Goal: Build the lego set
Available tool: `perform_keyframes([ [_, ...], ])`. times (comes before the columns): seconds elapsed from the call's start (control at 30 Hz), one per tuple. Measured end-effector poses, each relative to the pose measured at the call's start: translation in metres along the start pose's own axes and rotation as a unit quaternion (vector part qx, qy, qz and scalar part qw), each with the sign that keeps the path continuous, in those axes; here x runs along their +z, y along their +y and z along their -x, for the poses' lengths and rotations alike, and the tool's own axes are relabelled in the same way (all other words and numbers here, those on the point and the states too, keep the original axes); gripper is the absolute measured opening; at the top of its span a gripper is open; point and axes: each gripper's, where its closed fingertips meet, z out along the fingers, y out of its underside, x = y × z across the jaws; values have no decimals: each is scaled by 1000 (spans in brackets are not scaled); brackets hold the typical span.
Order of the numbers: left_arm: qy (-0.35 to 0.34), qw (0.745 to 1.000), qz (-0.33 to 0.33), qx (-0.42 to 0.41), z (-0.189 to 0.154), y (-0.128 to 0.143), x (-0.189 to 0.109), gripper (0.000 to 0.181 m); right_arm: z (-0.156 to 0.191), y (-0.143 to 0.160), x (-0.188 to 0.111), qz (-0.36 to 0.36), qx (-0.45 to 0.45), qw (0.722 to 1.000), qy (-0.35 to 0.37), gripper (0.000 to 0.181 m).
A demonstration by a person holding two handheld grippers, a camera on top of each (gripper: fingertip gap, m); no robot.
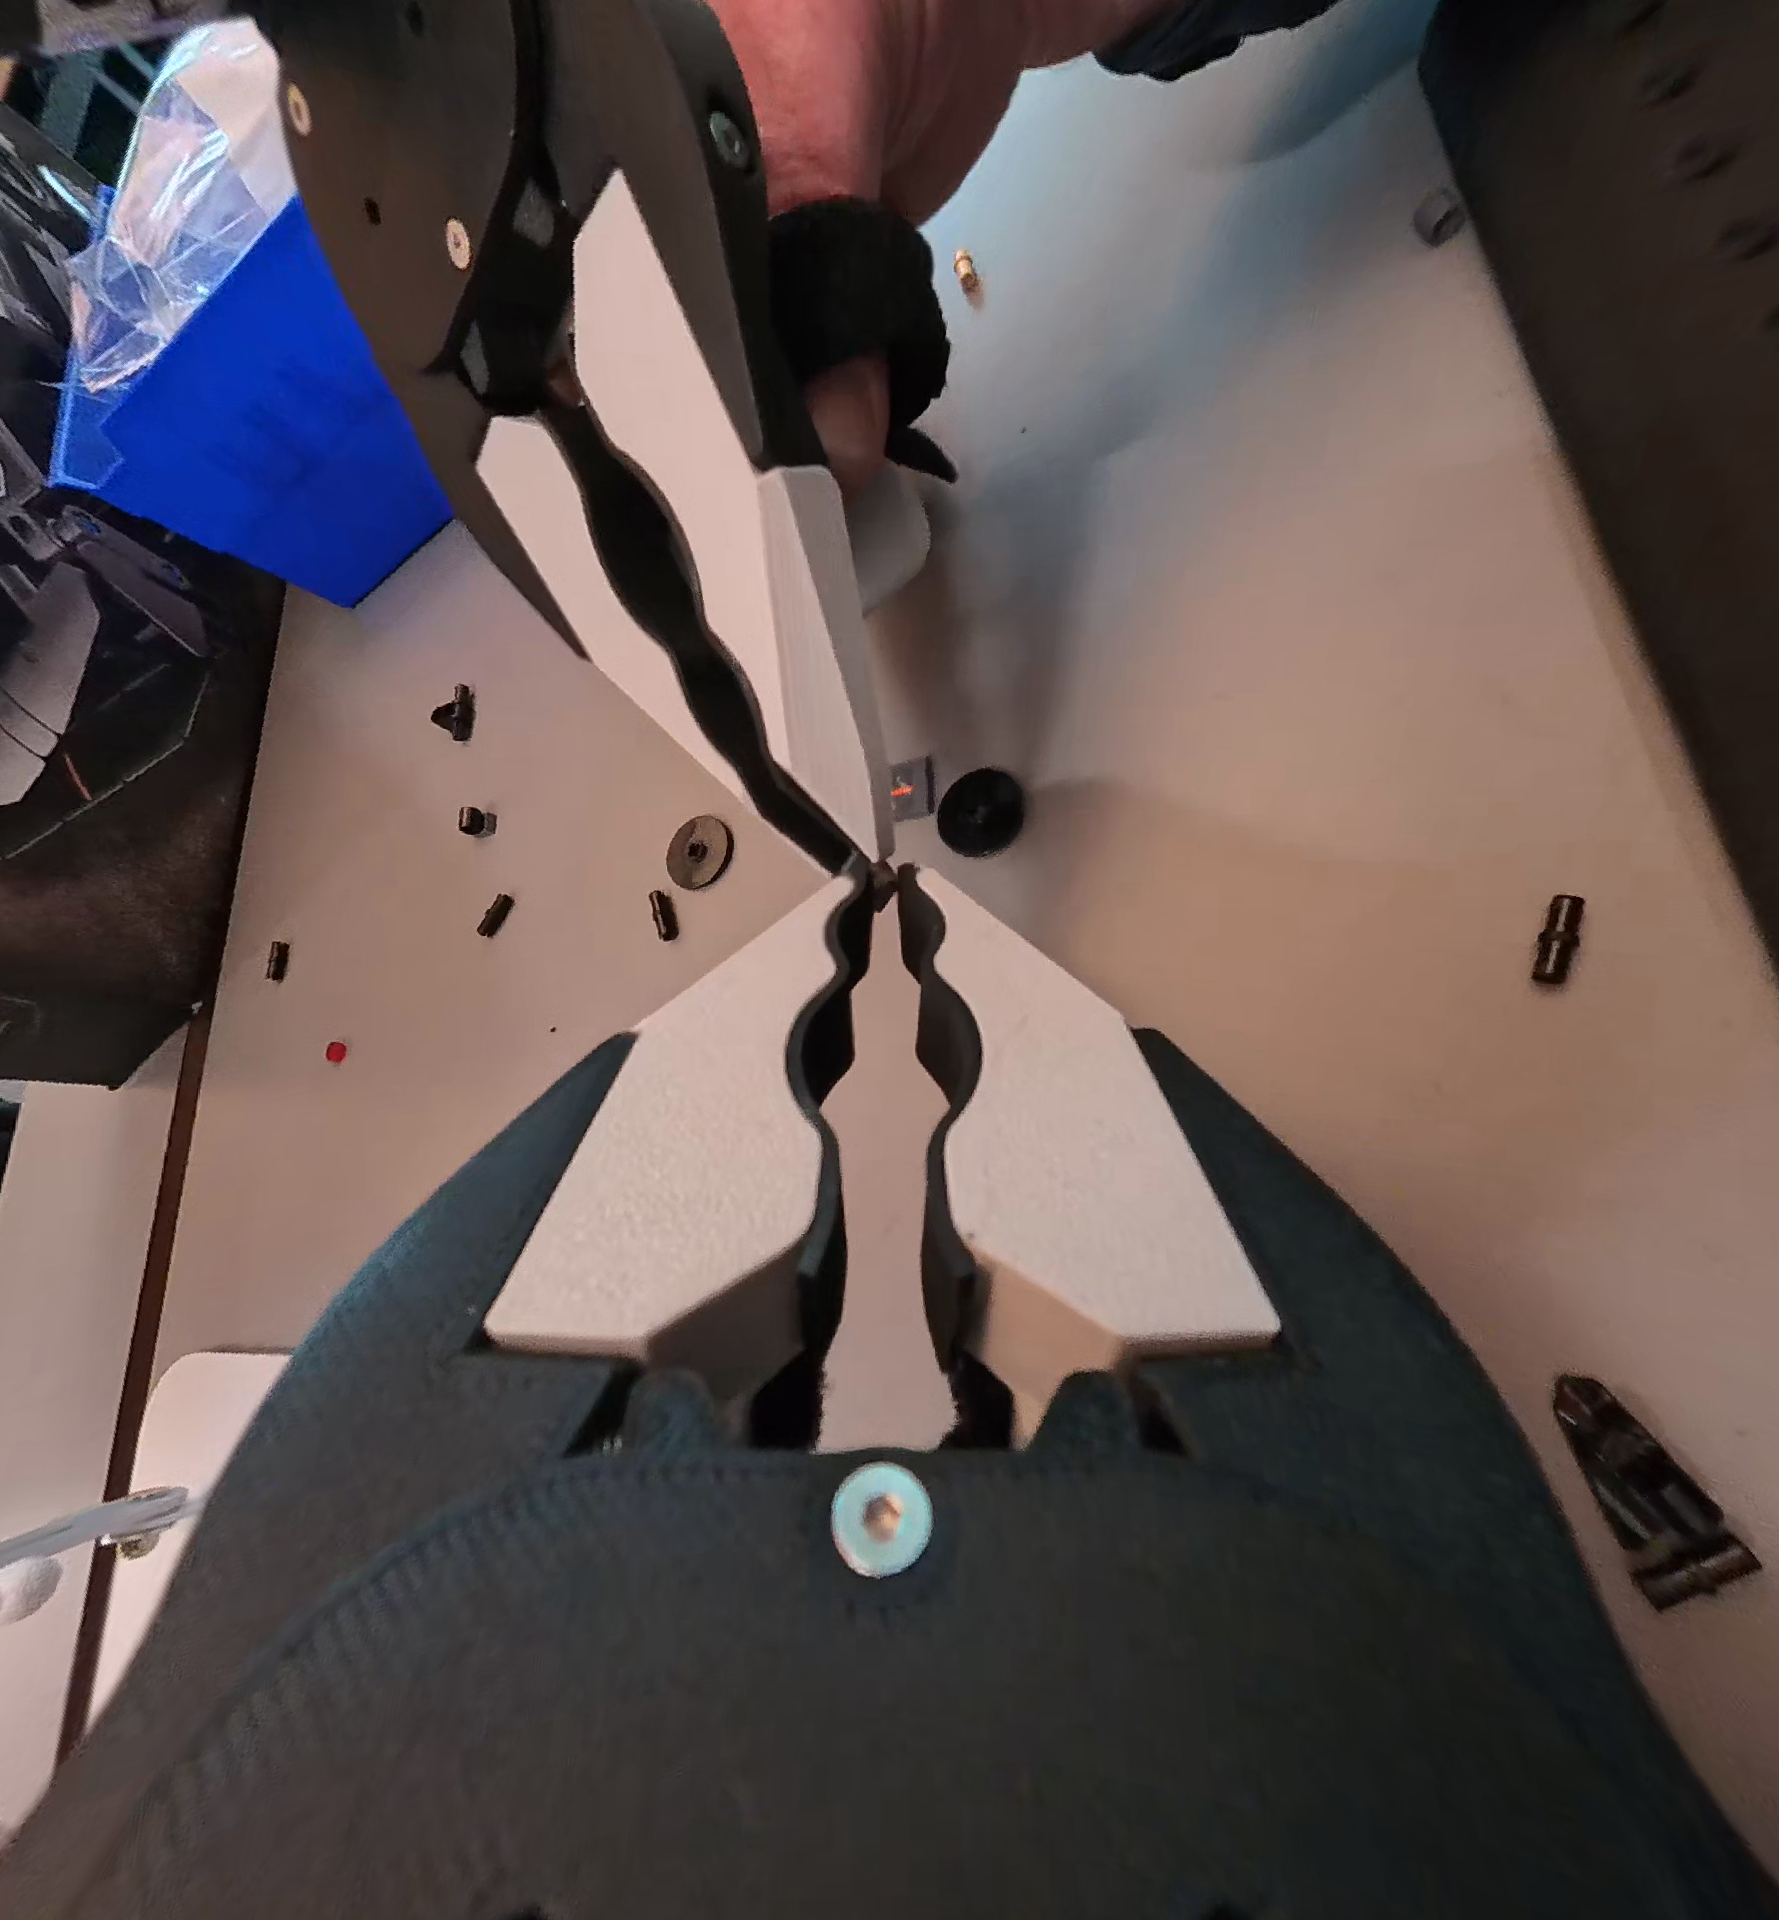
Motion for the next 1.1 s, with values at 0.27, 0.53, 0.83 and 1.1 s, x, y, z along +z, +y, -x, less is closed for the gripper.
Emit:
perform_keyframes([
  [0.27, 12, 998, -40, -41, 4, -8, -7, 1, 4, -12, -6, -36, 3, 999, -14, 4],
  [0.53, 37, 984, -118, -131, 16, -19, -22, 1, 9, -33, -16, -93, -25, 995, -5, 8],
  [0.83, 85, 940, -183, -274, 30, -22, -28, 1, -8, -48, -27, -68, -233, 947, 210, 16],
  [1.1, 124, 888, -207, -392, 43, -12, -30, 0, -13, -46, -22, 22, -389, 857, 337, 16],
])
